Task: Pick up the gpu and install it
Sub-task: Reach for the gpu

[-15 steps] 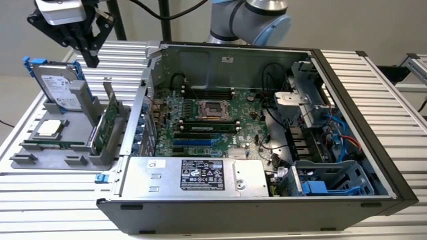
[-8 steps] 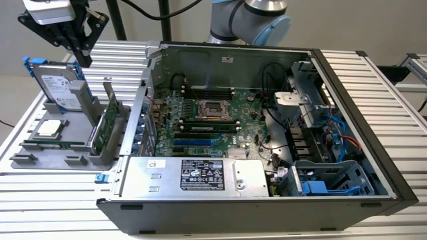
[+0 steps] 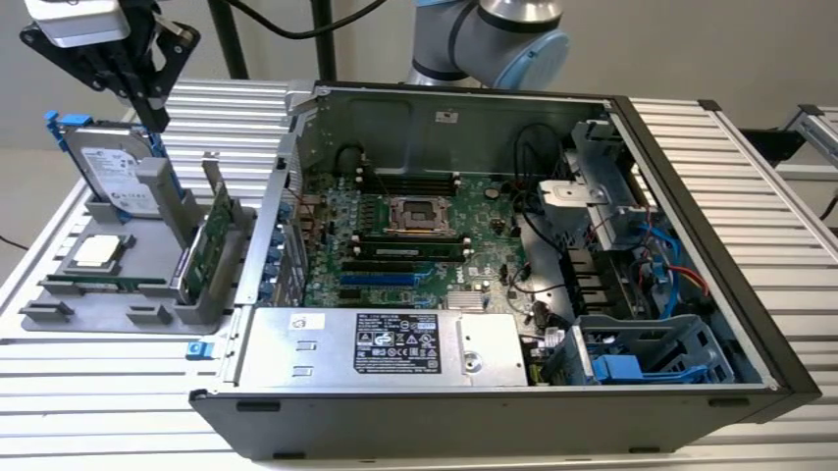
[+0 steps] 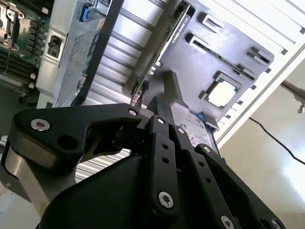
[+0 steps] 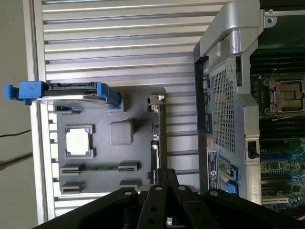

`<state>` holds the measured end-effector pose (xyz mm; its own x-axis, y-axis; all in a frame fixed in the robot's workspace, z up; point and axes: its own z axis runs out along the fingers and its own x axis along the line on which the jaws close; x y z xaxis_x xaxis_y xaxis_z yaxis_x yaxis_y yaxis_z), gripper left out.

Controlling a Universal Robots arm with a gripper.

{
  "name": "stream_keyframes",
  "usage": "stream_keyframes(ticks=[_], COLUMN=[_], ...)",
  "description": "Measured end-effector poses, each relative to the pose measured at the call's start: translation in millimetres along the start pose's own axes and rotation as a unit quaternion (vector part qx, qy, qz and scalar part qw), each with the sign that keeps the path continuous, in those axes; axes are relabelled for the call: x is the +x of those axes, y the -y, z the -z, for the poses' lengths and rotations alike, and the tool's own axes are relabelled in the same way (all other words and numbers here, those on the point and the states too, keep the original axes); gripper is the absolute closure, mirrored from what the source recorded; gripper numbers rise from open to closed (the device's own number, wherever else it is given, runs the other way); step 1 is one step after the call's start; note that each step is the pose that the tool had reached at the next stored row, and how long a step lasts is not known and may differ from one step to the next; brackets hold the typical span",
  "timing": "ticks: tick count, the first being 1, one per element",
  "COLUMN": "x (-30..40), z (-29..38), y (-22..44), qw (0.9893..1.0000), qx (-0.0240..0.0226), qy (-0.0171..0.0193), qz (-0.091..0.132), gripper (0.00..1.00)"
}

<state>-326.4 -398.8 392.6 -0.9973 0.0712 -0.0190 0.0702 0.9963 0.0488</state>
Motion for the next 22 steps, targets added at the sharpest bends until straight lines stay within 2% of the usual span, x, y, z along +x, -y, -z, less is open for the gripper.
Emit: stream_keyframes(ticks=[10, 22], x=[9.9, 11.1], z=[0.3, 0.2], y=[0.7, 0.8], qw=[1.0, 1.0], qx=[0.0, 0.0], qy=[0.0, 0.0], qz=[0.0, 0.0], gripper=[1.0, 1.0])
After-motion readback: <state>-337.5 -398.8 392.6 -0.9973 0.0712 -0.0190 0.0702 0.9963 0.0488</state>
